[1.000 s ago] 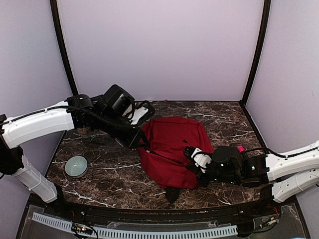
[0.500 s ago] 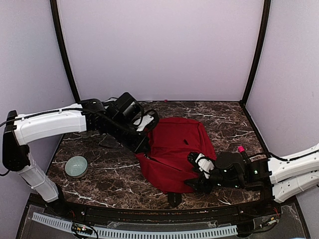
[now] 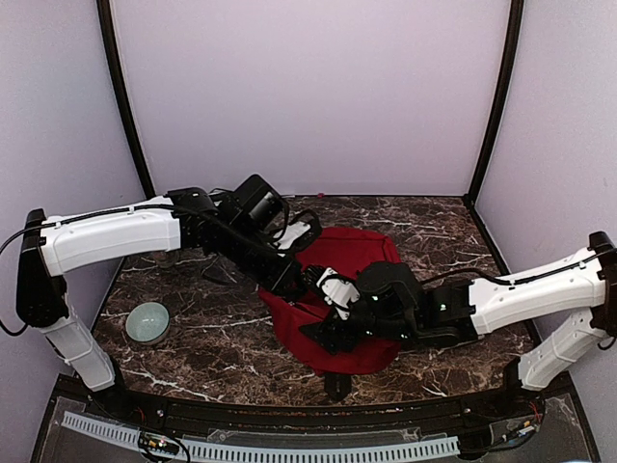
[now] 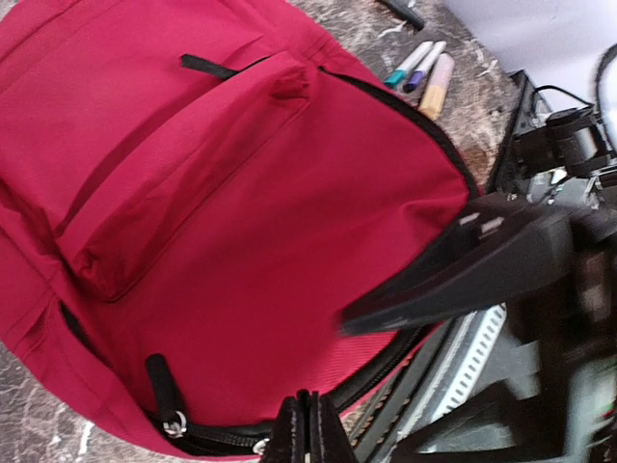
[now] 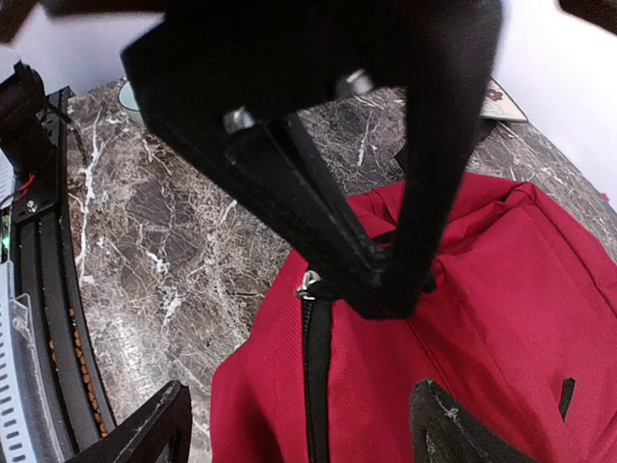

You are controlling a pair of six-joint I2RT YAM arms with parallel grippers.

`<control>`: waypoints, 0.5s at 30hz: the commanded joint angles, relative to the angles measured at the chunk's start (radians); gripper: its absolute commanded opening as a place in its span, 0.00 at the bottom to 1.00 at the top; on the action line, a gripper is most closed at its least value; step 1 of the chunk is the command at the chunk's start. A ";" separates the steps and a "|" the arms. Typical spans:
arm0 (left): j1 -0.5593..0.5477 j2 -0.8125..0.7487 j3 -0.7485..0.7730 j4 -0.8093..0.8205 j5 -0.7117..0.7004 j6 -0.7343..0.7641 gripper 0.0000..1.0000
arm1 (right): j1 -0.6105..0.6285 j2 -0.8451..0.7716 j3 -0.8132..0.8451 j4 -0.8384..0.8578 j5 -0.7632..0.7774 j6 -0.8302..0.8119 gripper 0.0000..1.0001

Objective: Pack the student bag
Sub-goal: Hold the largest pocket of the student bag.

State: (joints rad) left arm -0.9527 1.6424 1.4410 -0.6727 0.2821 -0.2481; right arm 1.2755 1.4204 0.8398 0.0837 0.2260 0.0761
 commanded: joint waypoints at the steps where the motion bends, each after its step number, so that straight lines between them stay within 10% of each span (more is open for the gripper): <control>1: 0.007 -0.037 0.008 0.074 0.088 -0.045 0.00 | 0.006 0.071 0.022 0.076 0.026 -0.060 0.77; 7: 0.030 -0.072 -0.030 0.082 0.107 -0.059 0.00 | 0.006 0.109 -0.012 0.164 0.050 -0.064 0.56; 15: 0.069 -0.091 -0.040 0.066 0.116 -0.053 0.00 | 0.015 0.071 -0.047 0.201 0.072 -0.075 0.01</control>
State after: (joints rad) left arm -0.9024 1.6077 1.4078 -0.6254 0.3729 -0.3000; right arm 1.2770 1.5295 0.8177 0.2127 0.2729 0.0143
